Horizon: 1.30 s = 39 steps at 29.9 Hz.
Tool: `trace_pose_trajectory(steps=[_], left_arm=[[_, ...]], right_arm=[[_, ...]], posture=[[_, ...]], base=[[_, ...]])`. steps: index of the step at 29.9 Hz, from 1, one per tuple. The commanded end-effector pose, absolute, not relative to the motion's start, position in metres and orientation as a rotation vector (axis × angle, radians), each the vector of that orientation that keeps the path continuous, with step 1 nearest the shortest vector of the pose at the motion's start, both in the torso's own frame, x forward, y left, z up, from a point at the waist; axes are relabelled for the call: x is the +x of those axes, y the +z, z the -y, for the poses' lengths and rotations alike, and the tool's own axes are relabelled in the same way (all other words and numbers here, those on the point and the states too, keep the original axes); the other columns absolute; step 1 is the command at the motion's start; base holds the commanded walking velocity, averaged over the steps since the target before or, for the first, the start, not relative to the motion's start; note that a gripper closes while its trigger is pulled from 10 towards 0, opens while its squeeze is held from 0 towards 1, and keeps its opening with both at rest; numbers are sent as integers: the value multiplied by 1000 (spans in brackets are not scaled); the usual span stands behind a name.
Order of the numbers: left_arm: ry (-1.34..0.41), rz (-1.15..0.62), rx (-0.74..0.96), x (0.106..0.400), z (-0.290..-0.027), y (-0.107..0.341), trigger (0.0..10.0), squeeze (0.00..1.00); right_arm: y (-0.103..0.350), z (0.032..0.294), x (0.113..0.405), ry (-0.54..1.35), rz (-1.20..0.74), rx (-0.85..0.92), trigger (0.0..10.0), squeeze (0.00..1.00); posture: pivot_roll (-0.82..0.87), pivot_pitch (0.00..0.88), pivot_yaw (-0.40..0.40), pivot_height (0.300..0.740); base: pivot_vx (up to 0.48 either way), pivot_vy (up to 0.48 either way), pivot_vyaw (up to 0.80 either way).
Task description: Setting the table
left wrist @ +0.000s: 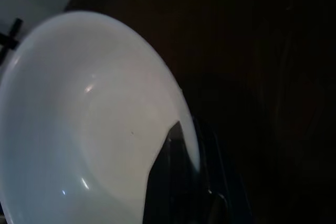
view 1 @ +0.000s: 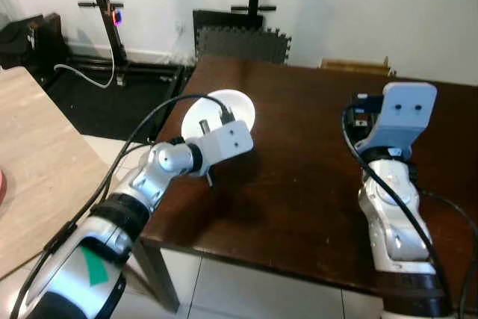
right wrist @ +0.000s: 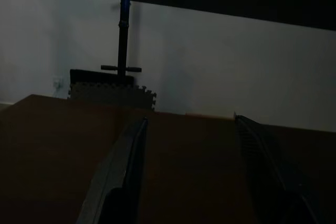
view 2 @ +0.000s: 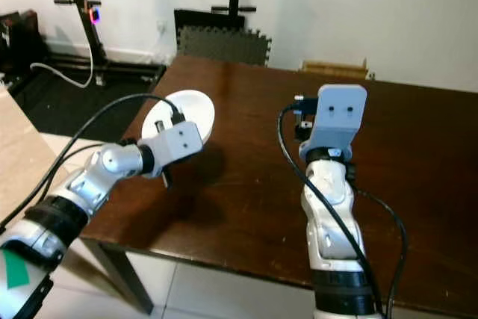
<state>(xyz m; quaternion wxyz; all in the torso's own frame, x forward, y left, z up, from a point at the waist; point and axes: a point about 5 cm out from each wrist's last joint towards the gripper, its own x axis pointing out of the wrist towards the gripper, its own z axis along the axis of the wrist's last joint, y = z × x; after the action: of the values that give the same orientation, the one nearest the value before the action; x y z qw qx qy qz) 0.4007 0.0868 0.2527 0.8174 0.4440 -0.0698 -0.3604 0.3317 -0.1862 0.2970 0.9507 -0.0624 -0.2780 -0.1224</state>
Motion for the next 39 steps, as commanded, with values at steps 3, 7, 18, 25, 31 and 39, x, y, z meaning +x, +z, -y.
trace_pose_trajectory(steps=[3, 7, 18, 25, 31, 39], left_arm=[[-739, 158, 1024, 406, -89, 253, 10000, 0], [-713, 152, 1077, 409, -95, 253, 10000, 0], [-950, 110, 1194, 401, -94, 245, 10000, 125], [-1187, 150, 1303, 386, -99, 247, 10000, 67], [-1202, 163, 1325, 385, -98, 245, 10000, 1000], [-1181, 281, 1300, 383, -92, 261, 10000, 0]], right_arm=[[307, 197, 321, -284, 621, -114, 10000, 0], [312, 200, 315, -296, 647, -109, 10000, 0], [315, 206, 303, -328, 667, -99, 10000, 0], [313, 211, 300, -347, 663, -98, 10000, 0], [312, 209, 302, -340, 658, -90, 10000, 0], [313, 206, 304, -329, 658, -83, 10000, 0]], posture=[[33, 231, 49, 740], [18, 244, 56, 740], [2, 236, 72, 740], [20, 224, 73, 740], [26, 221, 70, 740], [29, 212, 63, 740]], base=[[0, 0, 0], [0, 0, 0], [0, 0, 0], [0, 0, 0], [0, 0, 0], [0, 0, 0]])
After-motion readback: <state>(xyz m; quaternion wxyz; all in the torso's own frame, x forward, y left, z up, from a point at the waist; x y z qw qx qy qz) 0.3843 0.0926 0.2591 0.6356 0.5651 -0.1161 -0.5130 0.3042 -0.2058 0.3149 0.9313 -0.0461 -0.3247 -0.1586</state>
